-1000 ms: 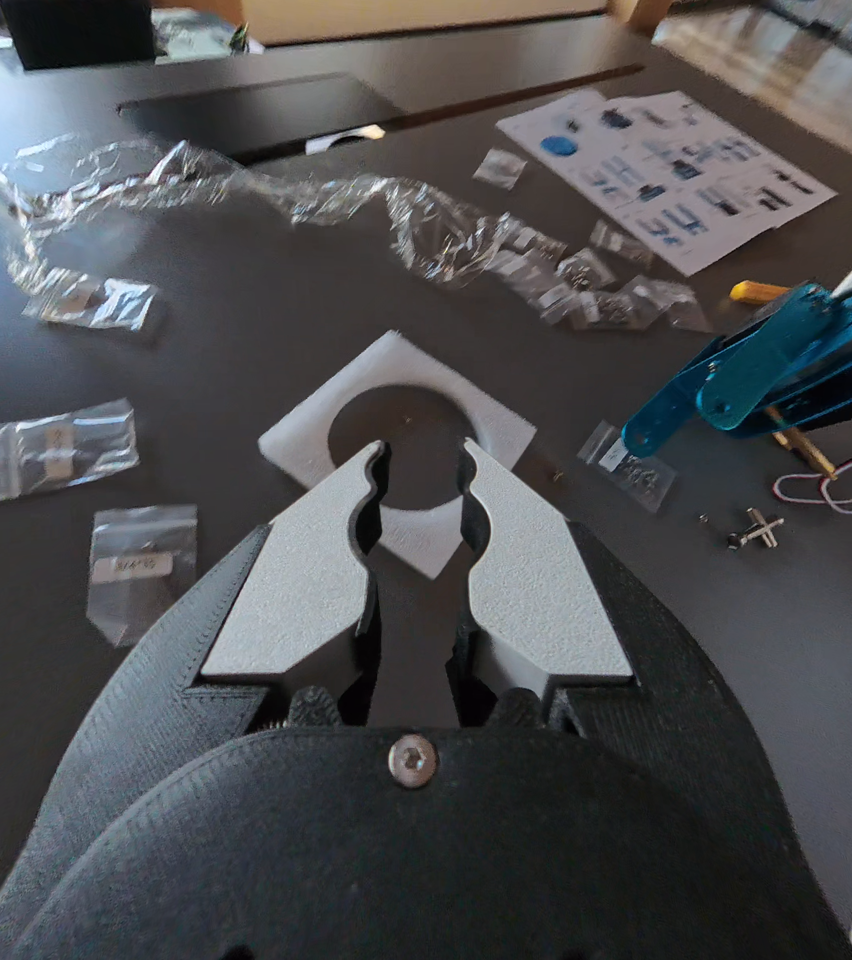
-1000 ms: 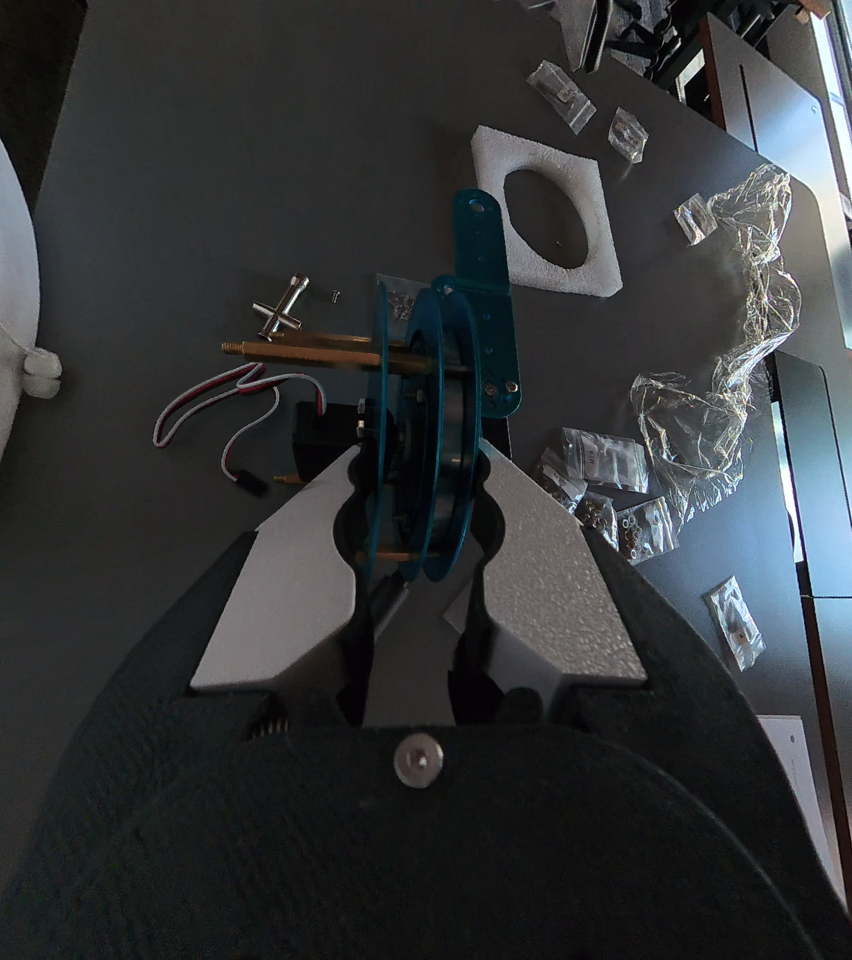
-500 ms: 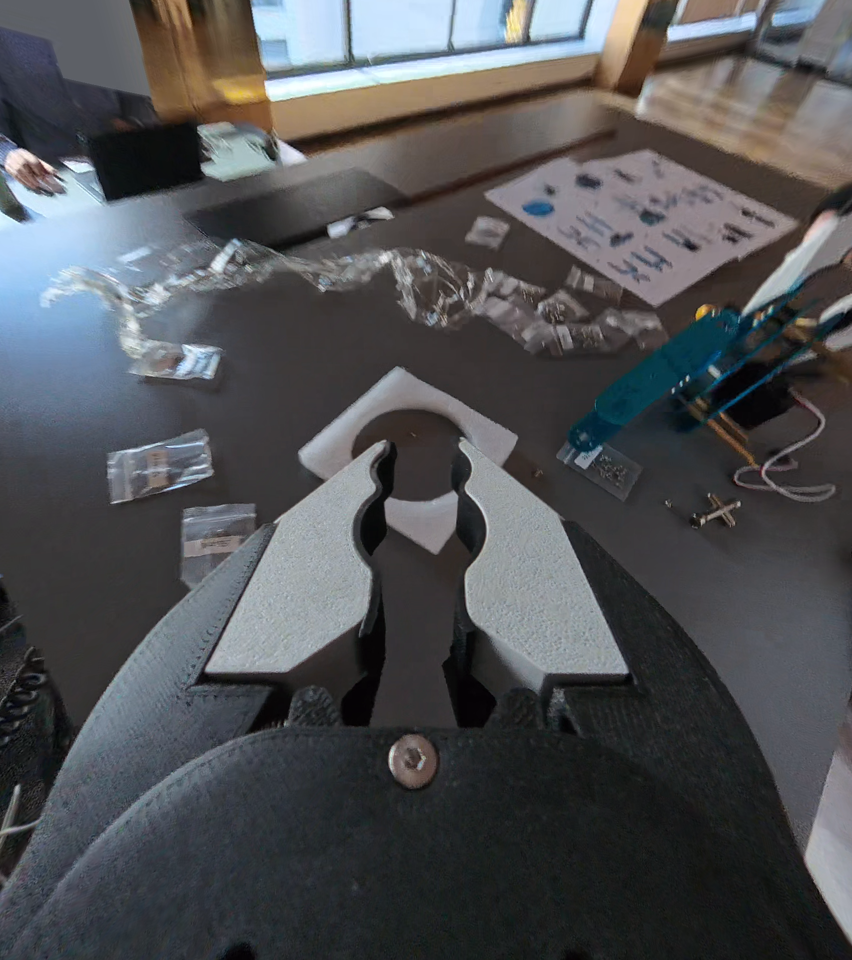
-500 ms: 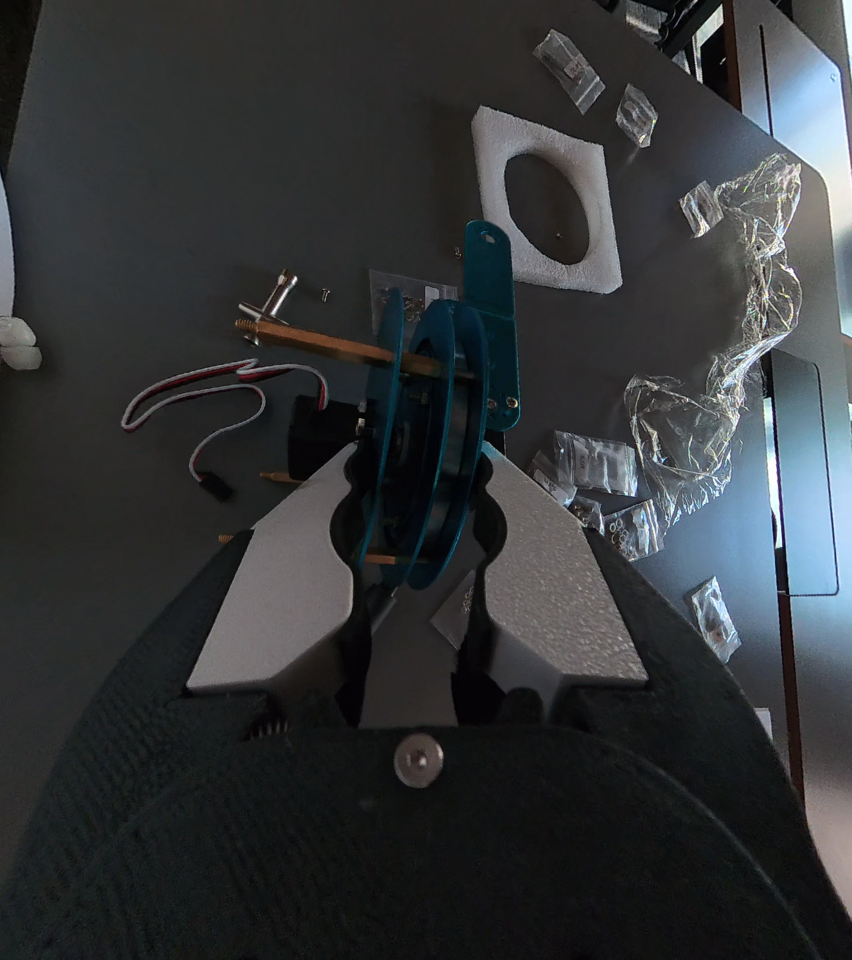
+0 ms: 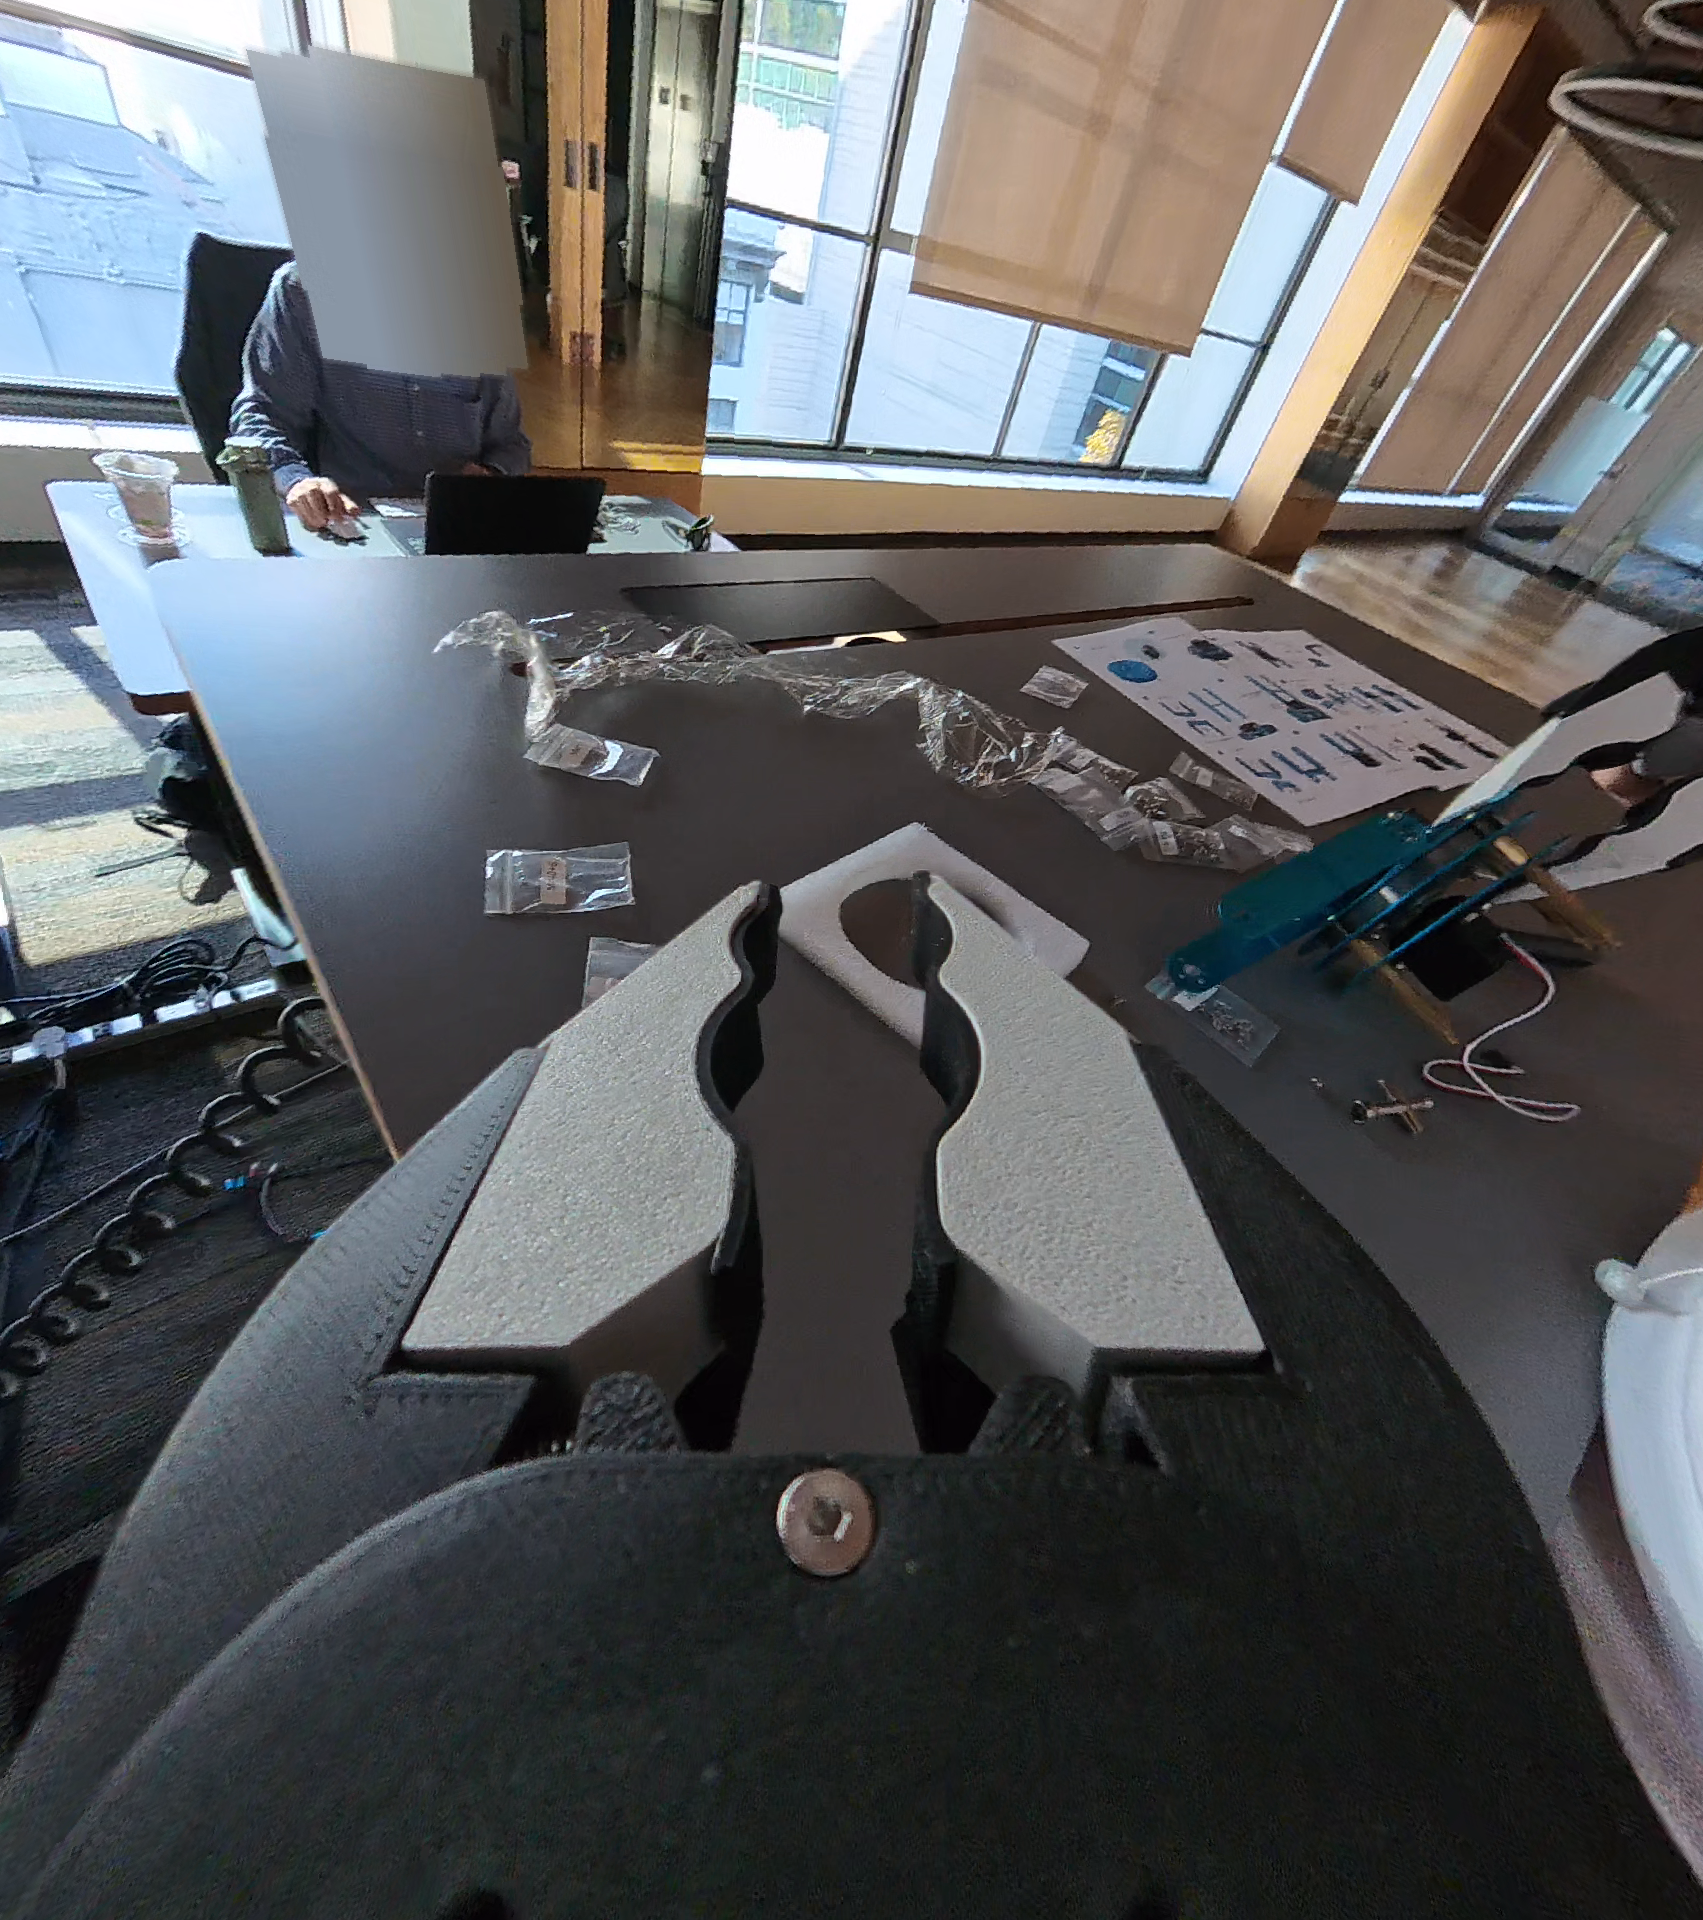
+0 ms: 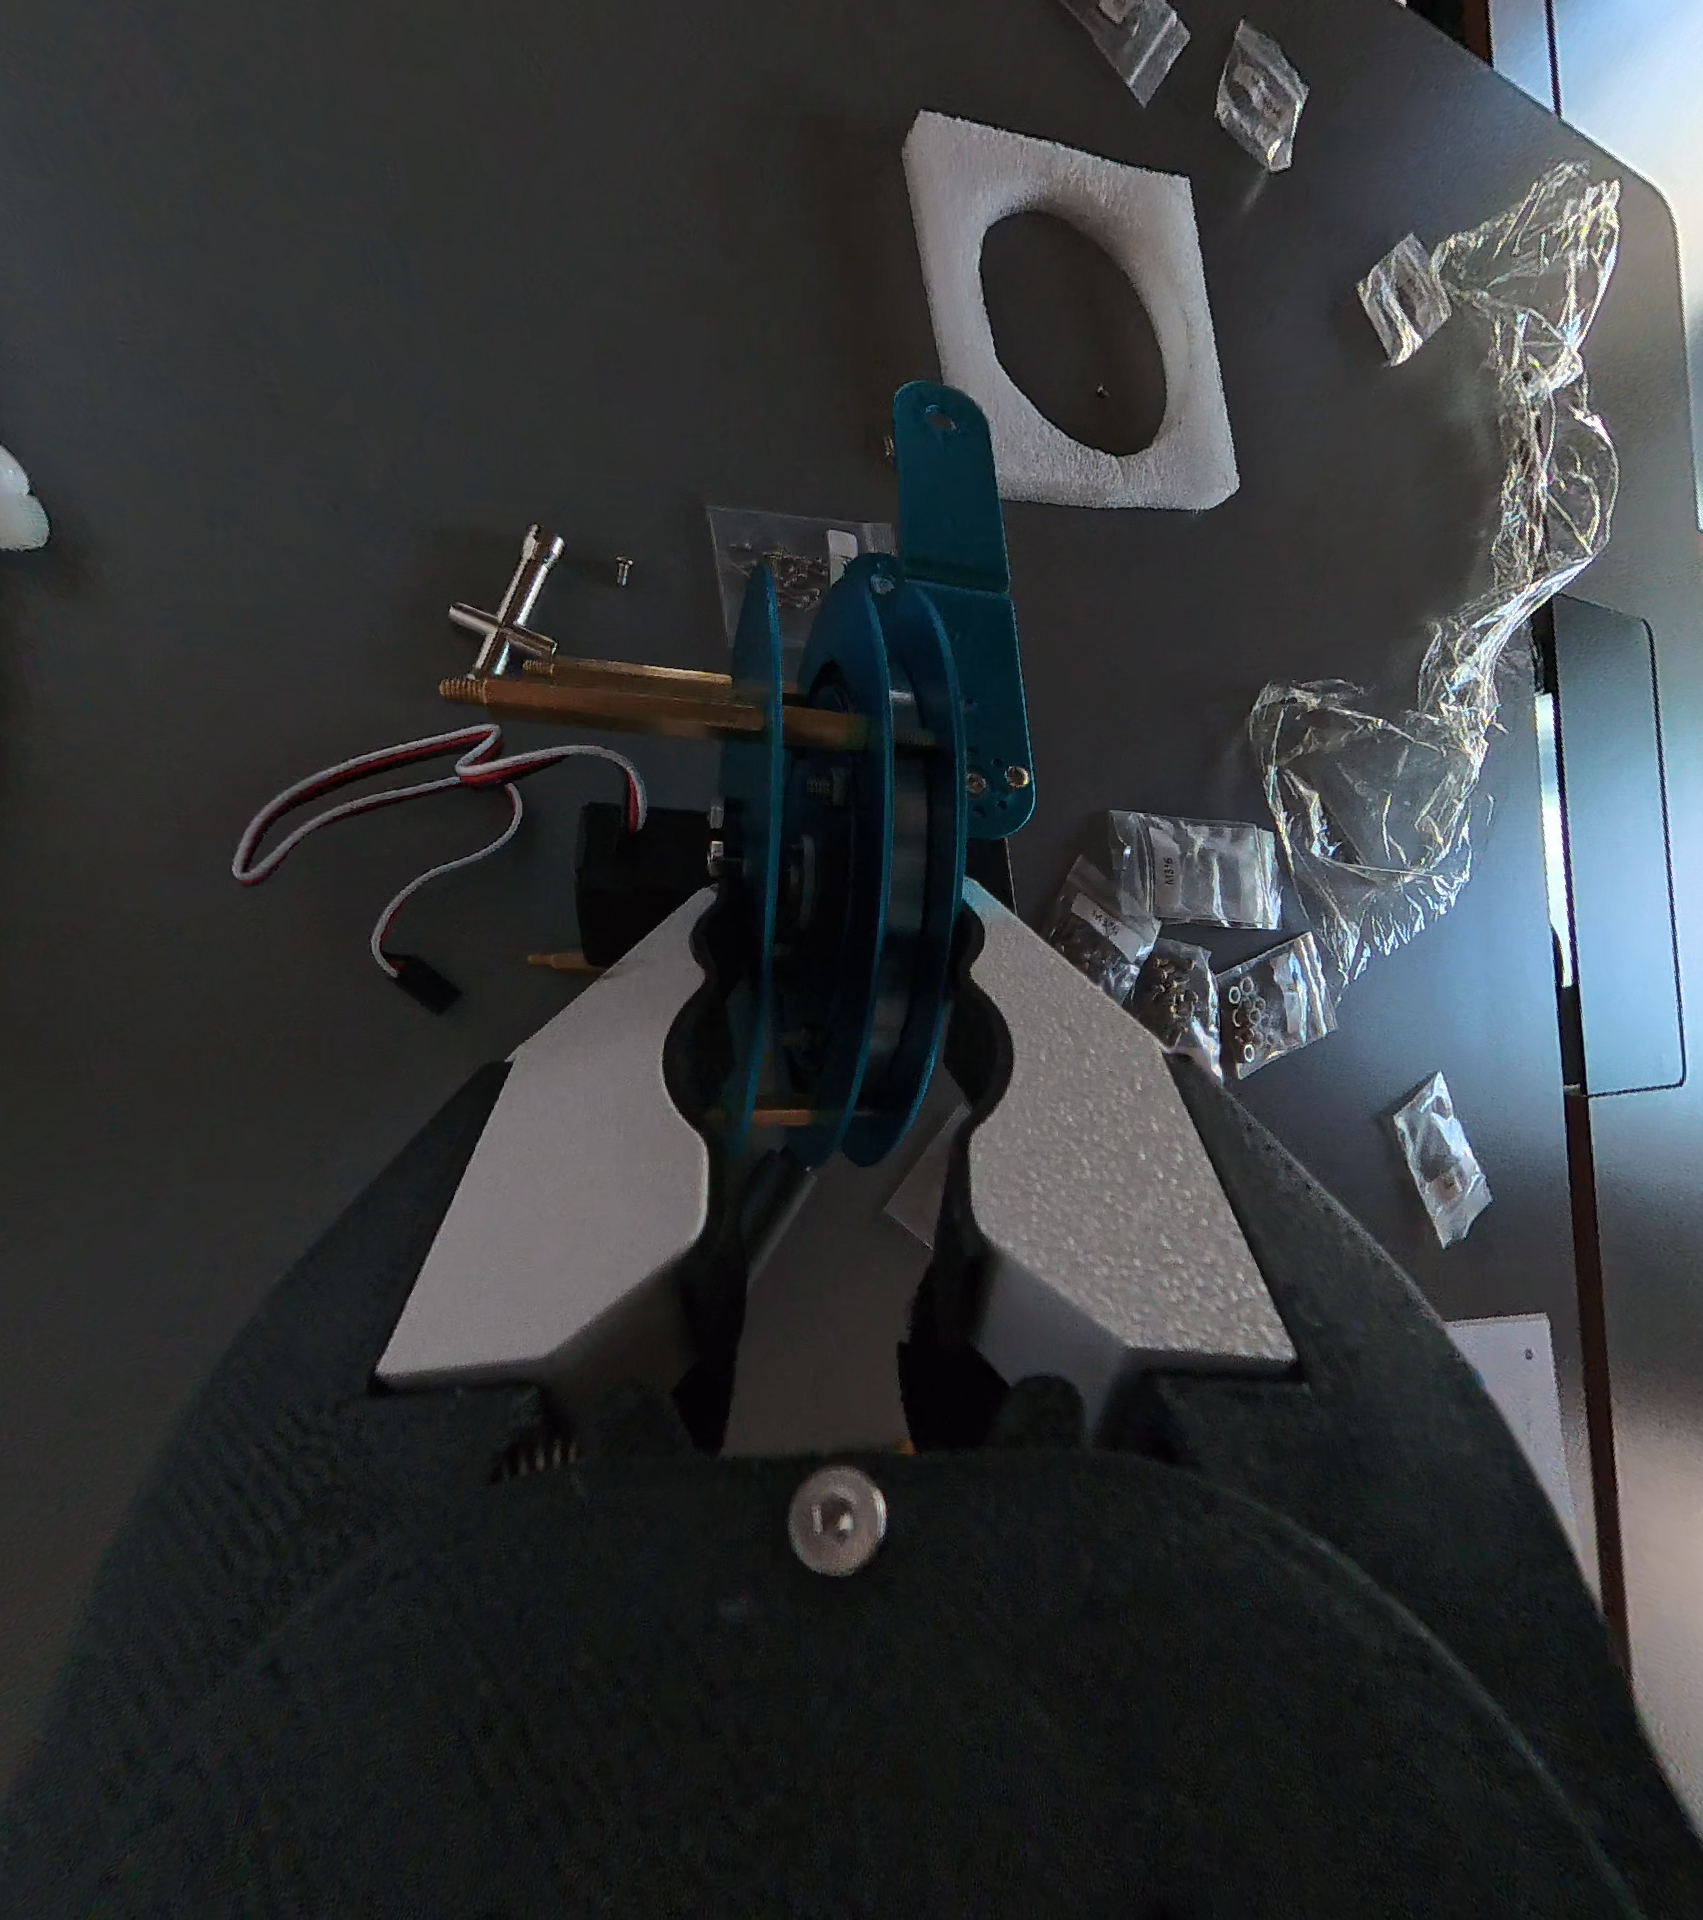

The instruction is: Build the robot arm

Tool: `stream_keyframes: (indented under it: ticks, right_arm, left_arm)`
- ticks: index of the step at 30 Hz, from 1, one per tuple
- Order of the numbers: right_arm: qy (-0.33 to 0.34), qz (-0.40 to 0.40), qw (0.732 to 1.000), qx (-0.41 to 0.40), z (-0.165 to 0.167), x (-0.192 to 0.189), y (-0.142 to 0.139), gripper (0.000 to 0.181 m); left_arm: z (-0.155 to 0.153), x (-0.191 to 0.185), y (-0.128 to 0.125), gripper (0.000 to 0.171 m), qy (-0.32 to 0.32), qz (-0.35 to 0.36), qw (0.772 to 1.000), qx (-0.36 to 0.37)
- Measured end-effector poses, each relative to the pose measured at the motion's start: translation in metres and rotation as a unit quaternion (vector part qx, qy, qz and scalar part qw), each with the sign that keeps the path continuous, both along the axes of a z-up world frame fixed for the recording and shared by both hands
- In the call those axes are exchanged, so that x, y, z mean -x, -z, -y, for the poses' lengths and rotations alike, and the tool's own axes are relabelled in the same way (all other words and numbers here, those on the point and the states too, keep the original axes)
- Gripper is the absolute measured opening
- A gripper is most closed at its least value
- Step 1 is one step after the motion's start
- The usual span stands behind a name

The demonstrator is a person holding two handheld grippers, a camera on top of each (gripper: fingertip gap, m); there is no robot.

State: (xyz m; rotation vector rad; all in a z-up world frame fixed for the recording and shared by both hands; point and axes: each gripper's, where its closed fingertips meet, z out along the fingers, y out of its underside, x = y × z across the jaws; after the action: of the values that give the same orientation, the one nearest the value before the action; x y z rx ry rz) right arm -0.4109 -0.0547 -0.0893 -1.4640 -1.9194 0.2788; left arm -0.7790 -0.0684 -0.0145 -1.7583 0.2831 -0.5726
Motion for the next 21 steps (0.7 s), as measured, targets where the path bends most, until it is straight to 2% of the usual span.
stream_keyframes:
  ticks: [3, 9, 12, 21]
  right_arm:
    - [0.023, -0.016, 1.000, 0.008, 0.002, -0.004, 0.000, 0.036]
    - [0.097, -0.035, 0.994, 0.025, -0.001, -0.018, 0.000, 0.037]
    - [0.113, -0.050, 0.992, 0.032, -0.001, -0.019, 0.000, 0.035]
    - [0.164, -0.071, 0.983, 0.036, -0.003, -0.028, 0.001, 0.037]
  left_arm:
    - [0.001, -0.004, 0.001, 0.023, 0.037, 0.016, 0.999, -0.001]
    - [-0.002, -0.022, 0.012, 0.023, 0.103, -0.017, 0.994, 0.016]
    - [-0.004, -0.031, 0.012, 0.023, 0.132, -0.023, 0.991, 0.014]
    - [-0.007, -0.043, 0.018, 0.023, 0.171, -0.016, 0.985, 0.022]
